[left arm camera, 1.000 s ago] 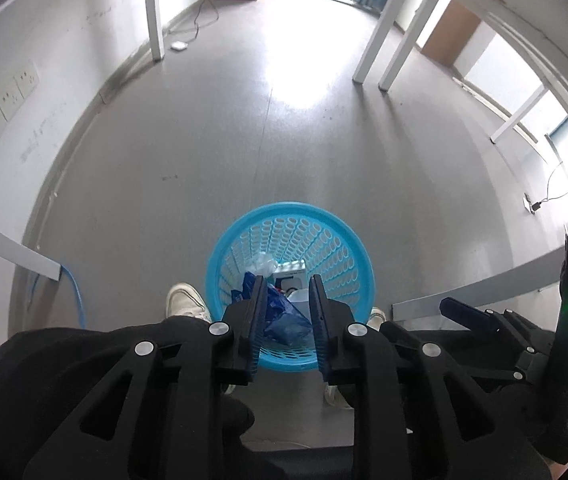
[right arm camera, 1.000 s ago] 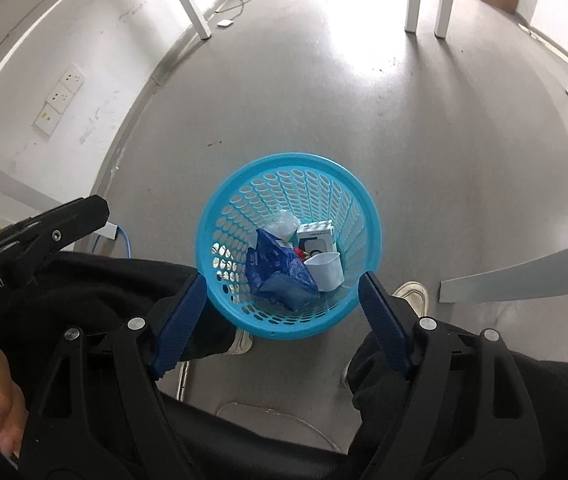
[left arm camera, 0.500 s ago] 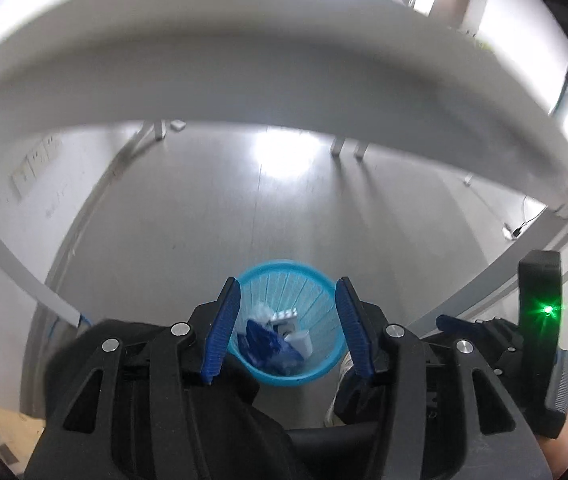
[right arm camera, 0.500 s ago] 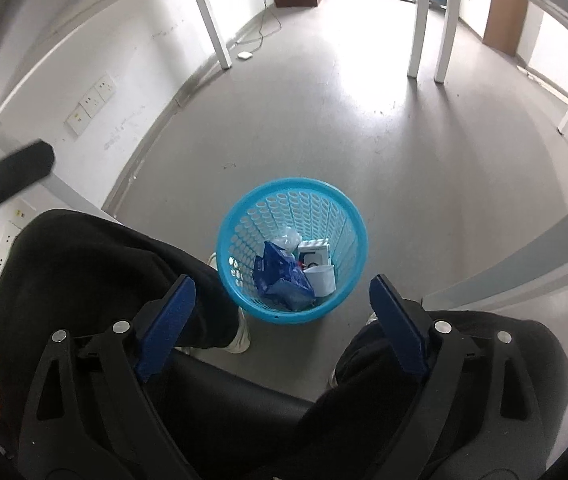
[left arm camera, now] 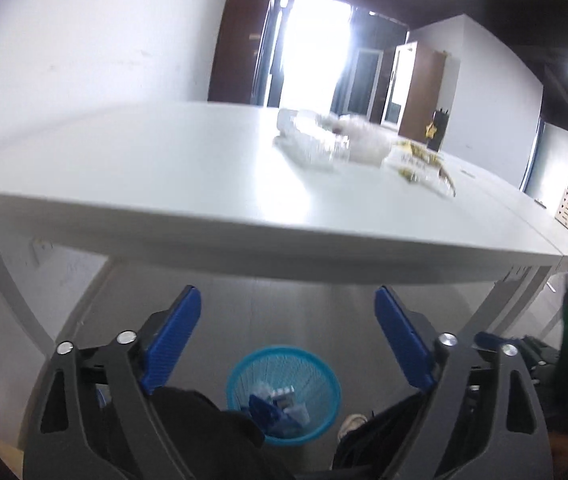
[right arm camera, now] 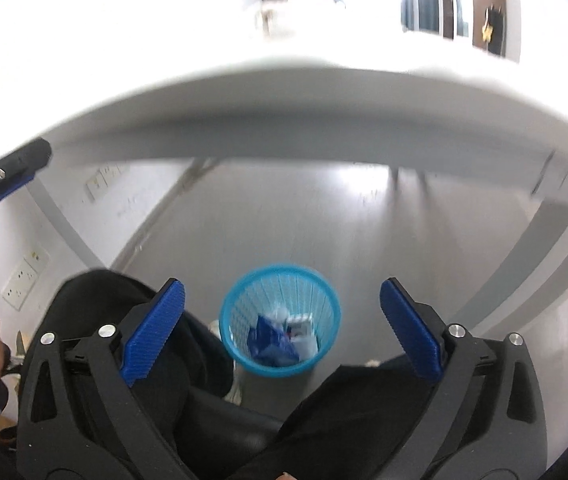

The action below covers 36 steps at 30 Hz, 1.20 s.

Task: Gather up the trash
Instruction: 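Raise both tools back toward the remaining trash on the table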

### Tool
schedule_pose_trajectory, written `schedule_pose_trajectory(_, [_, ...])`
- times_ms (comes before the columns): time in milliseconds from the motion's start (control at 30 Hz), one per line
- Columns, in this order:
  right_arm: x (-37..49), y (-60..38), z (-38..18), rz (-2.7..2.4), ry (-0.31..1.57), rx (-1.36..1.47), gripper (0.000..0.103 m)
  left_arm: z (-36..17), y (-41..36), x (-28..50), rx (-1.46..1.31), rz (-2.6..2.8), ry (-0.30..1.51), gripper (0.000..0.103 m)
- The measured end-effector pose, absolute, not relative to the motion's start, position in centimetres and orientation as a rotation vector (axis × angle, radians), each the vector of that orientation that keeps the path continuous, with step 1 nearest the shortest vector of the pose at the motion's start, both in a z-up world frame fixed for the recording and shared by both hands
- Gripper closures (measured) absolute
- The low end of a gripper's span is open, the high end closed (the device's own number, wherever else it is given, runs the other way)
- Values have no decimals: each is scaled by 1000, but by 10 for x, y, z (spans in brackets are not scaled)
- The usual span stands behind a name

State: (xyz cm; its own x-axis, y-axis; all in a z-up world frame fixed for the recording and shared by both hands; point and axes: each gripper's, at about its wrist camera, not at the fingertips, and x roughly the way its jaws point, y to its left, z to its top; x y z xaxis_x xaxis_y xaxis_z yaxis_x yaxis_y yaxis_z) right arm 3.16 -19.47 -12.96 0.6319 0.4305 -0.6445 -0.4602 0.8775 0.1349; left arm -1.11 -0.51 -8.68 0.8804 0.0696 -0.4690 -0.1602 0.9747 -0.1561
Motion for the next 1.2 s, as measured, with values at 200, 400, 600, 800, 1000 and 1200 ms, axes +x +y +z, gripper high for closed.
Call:
schedule_pose_trajectory(200, [29,-207,-90,488,617,-43,9,-67,0,-16,-197,156,426,6])
schedule_pose_trajectory(400, [38,-219,-51,473,531,-13,9,-44,14,-5,-208,151,400,6])
schedule_pose_trajectory(600, [66,-229,-21,435,480,30,9,-18,14,20,-152,138,375,6])
schedule_pose_trajectory(800, [102,-229,3,429,457,38,9,-11,23,43,-175,121,394,6])
schedule_pose_trajectory(1000, [131,-223,10,431,460,24,9,-9,20,75,-144,103,410,6])
schedule_pose_trajectory(1200, [158,-224,5,408,486,25,9,-6,14,101,-126,90,398,6])
